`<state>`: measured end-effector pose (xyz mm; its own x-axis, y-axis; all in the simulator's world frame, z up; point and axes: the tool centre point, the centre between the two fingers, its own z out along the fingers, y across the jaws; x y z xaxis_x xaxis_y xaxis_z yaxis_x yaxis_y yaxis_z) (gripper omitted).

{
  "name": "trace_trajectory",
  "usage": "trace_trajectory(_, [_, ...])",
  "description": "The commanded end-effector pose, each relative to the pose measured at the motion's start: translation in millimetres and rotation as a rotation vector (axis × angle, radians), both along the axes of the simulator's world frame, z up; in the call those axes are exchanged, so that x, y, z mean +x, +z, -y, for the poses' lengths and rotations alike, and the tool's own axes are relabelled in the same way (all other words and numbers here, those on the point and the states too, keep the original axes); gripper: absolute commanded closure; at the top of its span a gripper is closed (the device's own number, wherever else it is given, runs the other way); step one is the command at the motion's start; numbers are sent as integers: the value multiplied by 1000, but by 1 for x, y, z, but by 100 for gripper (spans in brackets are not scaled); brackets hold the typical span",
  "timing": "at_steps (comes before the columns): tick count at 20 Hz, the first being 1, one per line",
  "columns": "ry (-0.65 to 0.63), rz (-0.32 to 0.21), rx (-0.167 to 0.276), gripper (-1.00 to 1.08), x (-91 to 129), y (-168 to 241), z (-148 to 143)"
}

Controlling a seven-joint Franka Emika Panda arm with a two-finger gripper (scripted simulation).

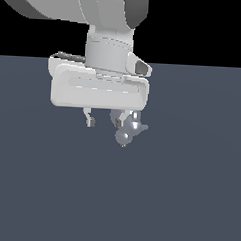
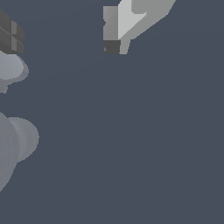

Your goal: Turn on the faucet by rotating a designated handle.

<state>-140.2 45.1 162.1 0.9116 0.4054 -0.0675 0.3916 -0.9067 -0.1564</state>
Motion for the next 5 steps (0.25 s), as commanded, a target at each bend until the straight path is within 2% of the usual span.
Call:
trace_trajectory(1, [142,-67,9,-63,-34,-43,-61])
trace_trajectory(2, [232,-23,9,-44,-22,-42,-70])
trace_trajectory(3, [241,-19,9,-44,-24,-41,-73])
trace_trajectory(4, [325,-61,-26,-35,-59,-60,-59])
trace_trajectory(5, [341,-69,-32,-35,-61,-64,-66])
